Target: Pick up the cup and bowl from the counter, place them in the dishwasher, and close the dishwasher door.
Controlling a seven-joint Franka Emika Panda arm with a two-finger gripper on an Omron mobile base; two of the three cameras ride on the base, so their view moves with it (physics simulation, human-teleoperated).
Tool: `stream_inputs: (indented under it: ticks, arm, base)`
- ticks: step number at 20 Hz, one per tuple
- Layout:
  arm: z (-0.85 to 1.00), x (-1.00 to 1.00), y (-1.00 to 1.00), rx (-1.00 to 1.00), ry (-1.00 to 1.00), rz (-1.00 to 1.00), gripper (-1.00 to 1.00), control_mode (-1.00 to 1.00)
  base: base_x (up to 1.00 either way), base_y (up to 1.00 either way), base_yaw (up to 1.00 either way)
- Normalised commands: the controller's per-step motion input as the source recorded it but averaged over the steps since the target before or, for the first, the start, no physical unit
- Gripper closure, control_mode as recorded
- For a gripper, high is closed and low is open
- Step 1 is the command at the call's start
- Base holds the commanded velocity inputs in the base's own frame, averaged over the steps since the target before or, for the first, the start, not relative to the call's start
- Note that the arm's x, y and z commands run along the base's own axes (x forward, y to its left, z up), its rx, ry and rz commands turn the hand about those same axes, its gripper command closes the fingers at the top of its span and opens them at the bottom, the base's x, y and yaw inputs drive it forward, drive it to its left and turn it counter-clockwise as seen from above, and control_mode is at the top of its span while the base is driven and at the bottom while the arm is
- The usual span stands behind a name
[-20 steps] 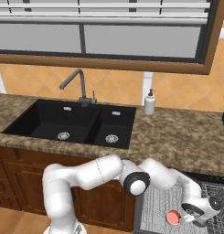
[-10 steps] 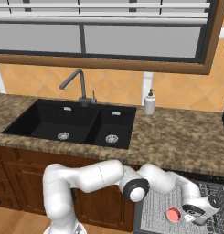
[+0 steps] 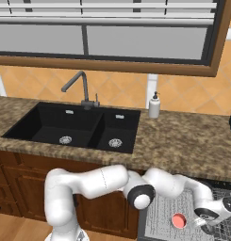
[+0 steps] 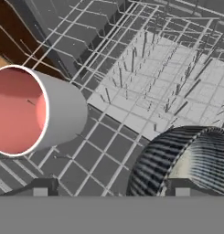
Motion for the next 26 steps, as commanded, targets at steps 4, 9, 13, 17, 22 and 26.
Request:
stream_inputs:
  ticks: [4,9,13,17,22,26]
  arm:
    - [0.64,-0.27,0.12,0.0,-0.02,0.0,-1.0,-1.0]
    - [0.73,-0.33,0.23,0.0,0.0,-0.04,-1.0,-1.0]
    - [0.57,-0.18,0.51,-0.01,0.0,-0.15,-1.0,-1.0]
    - [0.25,-0.01,0.86,-0.1,0.0,-0.26,-1.0,-1.0]
    - [0.31,-0.01,0.51,-0.19,0.12,-0.29,-1.0,-1.0]
    - [0.47,0.0,0.32,-0.24,0.27,-0.24,-1.0,-1.0]
  base:
    - [0.0,0.0,0.0]
    - [0.0,0.0,0.0]
    - [0.0,0.0,0.0]
    - [0.0,0.0,0.0]
    - [0.0,0.0,0.0]
    - [0.0,0.0,0.0]
